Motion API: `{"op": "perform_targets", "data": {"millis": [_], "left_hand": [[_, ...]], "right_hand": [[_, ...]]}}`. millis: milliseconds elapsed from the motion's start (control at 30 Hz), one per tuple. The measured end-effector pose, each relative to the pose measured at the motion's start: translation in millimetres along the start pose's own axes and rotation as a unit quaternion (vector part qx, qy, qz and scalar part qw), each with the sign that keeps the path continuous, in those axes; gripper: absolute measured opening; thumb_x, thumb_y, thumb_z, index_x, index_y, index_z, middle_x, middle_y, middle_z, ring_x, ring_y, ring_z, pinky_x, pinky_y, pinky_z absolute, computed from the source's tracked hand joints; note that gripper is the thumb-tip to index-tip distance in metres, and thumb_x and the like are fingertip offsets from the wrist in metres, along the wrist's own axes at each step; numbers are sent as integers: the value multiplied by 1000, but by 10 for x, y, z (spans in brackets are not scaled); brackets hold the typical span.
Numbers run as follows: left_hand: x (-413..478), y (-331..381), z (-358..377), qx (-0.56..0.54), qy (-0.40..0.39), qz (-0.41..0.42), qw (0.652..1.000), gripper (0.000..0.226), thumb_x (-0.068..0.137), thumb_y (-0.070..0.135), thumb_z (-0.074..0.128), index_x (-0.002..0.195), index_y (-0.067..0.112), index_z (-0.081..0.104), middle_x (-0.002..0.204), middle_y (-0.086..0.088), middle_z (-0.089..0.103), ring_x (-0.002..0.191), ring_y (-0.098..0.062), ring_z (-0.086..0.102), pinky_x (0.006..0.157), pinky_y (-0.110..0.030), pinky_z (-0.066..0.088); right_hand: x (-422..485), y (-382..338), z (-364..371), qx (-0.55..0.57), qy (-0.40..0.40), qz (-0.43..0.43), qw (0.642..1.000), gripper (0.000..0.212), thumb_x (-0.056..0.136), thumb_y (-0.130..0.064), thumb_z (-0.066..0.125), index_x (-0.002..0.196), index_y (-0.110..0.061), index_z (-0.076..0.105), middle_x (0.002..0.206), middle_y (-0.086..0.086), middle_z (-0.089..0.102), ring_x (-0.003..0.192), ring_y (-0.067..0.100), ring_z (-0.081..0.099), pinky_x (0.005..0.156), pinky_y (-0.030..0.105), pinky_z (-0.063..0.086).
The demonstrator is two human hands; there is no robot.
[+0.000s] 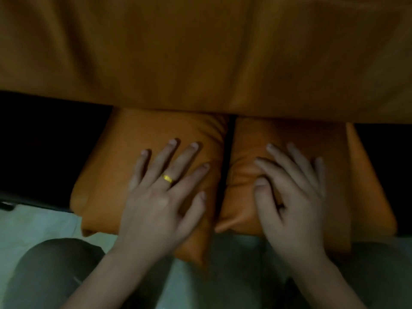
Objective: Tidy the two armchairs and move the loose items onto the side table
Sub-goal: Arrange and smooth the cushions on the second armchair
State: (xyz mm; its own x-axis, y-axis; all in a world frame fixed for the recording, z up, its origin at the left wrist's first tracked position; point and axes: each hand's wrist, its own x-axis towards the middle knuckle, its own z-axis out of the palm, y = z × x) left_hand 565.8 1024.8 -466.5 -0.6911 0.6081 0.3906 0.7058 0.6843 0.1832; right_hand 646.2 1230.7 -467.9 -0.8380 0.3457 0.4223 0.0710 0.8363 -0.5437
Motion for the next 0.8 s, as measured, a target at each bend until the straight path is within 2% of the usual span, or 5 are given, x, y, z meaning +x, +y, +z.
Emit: {"op": "perform_targets", "data": {"millis": [133, 300, 533, 667, 800], "left_hand": [[38, -11, -14, 17, -1, -8, 1000, 38, 97, 42, 48, 128, 32, 67, 151, 6, 48, 146, -23, 35, 117, -54, 25], [30, 19, -89, 16, -17, -27, 999, 39, 97, 46, 45, 131, 39, 62, 152, 12, 45, 148, -18, 30, 118, -48, 20], [-145, 136, -346, 26, -112, -33, 993, 52, 101, 52, 34, 152, 39, 34, 164, 13, 21, 153, -16, 8, 122, -51, 9], [-172, 143, -542, 14, -113, -40, 993, 57, 101, 51, 41, 155, 39, 25, 168, 7, 8, 154, -19, 5, 121, -50, 20], [-71, 174, -729, -2, -38, -28, 999, 63, 100, 47, 48, 157, 38, 21, 168, 4, -3, 154, -17, -3, 118, -41, 29]], "right_hand": [[10, 18, -29, -49, -29, -25, 998, 33, 97, -32, 49, 123, -25, 69, 145, -4, 56, 145, 19, 37, 122, 51, 15], [-20, 16, -95, -70, -71, -32, 994, 44, 103, -45, 33, 136, -33, 58, 154, -11, 44, 151, 11, 20, 125, 43, 5], [-80, -188, -408, -40, -186, 2, 982, 47, 102, -44, 41, 149, -39, 39, 167, -9, 14, 154, 11, -3, 124, 45, -6], [-149, -335, -624, -35, -166, -48, 984, 59, 100, -40, 50, 154, -42, 25, 167, -12, -11, 152, 10, -18, 124, 47, -2], [-21, -476, -815, -62, -96, -89, 989, 64, 100, -38, 52, 155, -40, 20, 167, -10, -15, 152, 12, -22, 124, 46, -2]]}}
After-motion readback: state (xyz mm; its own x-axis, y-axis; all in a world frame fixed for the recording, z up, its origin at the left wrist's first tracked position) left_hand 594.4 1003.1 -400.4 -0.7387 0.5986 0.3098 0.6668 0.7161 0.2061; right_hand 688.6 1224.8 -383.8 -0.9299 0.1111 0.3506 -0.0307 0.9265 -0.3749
